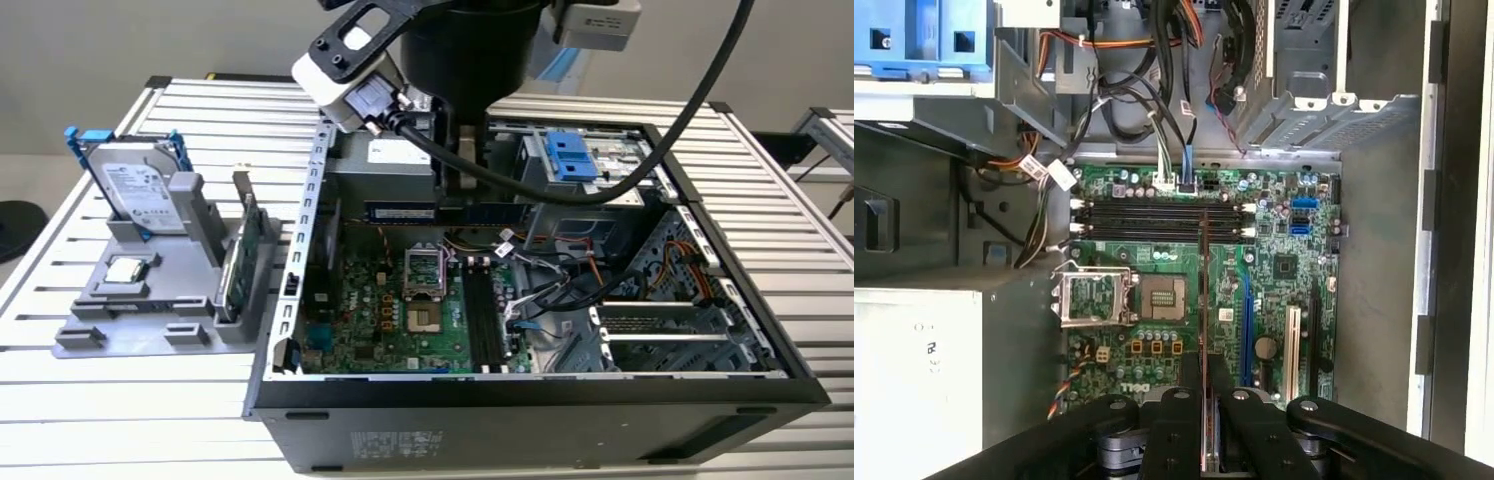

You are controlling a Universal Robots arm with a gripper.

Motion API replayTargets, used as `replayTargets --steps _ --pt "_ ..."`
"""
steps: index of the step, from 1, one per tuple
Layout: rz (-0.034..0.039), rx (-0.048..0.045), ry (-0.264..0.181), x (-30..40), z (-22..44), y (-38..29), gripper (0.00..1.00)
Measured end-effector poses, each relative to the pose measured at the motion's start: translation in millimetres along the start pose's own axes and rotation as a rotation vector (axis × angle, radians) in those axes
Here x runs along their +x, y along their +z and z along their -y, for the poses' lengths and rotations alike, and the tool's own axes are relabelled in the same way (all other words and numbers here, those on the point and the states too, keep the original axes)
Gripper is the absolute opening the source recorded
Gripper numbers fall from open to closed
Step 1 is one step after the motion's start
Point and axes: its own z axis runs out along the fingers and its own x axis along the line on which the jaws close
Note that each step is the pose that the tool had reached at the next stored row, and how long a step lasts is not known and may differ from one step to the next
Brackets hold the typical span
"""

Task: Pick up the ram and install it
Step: 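Pick up the ram and move it above insertion slot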

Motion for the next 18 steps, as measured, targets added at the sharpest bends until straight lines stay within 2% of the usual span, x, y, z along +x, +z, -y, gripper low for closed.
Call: replayTargets --steps 11,18 --pt "0.0003 0.0001 0.007 -0.1 -11.6 0.4 0.00" --pt "0.0004 0.0001 0.010 0.0 -12.8 0.4 0.00"
